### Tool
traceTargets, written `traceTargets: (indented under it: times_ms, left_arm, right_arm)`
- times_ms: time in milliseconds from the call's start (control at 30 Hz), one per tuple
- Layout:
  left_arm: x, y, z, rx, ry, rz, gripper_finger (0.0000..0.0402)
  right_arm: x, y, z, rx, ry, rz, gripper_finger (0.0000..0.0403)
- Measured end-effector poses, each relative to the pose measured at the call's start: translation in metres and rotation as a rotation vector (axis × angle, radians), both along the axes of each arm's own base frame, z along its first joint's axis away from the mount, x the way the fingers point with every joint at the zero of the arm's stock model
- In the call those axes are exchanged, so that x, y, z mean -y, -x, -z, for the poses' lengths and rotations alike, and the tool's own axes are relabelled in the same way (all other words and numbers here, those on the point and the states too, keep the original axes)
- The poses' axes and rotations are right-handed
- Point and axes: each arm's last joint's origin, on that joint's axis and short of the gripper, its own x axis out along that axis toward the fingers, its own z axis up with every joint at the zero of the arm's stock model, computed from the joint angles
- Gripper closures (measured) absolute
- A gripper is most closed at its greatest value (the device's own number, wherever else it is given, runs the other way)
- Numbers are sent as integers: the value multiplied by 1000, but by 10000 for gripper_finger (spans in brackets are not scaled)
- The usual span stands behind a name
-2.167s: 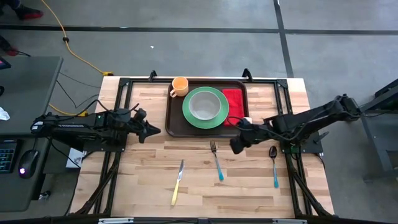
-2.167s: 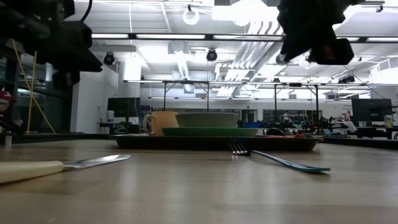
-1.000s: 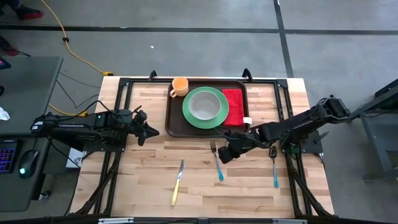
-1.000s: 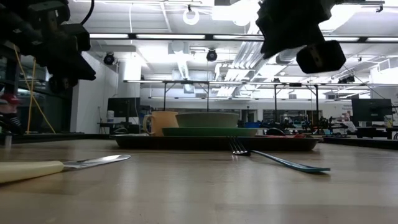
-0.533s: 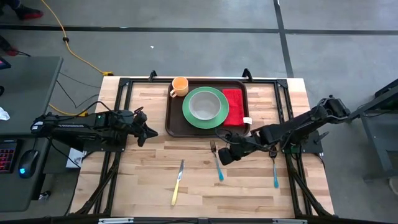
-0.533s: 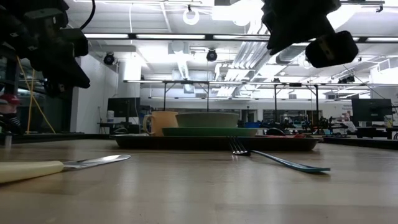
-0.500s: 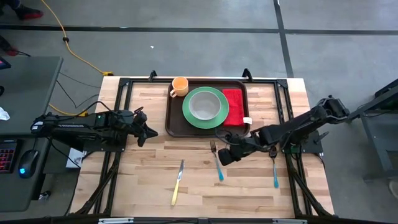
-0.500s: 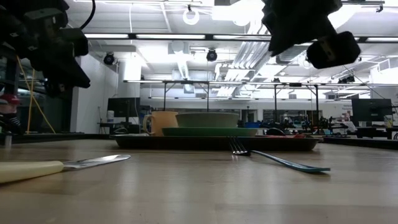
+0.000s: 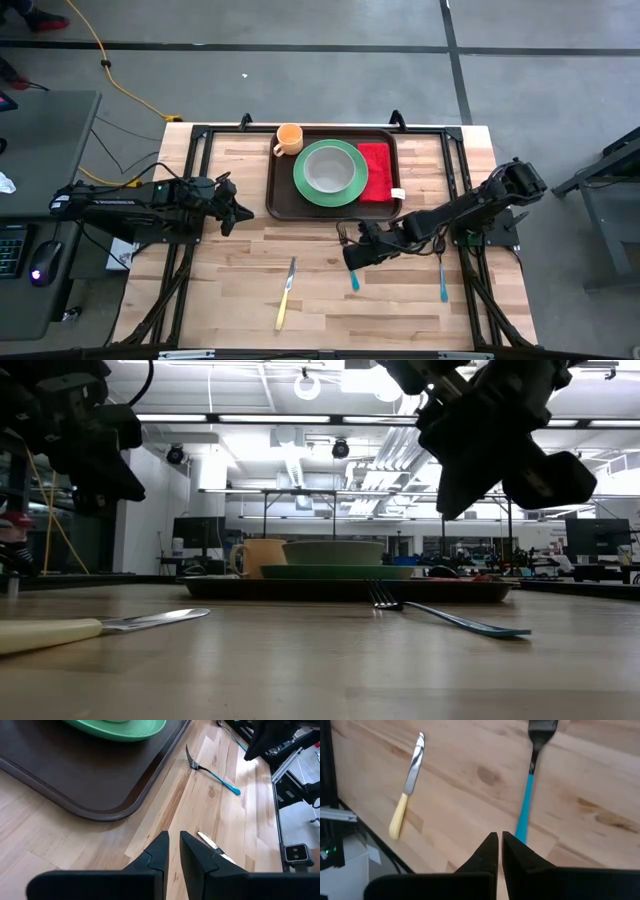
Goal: Set up tray
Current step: Put the blue fork on top of the red napkin
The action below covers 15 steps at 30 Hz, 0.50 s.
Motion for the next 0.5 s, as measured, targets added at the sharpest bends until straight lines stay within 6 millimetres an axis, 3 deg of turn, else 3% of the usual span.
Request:
traceTargets:
  times_ms: [500]
  left_arm:
    - [0, 2, 3, -36, -18, 12, 325]
  right_arm:
    - [0, 0, 0, 4, 14, 0, 403]
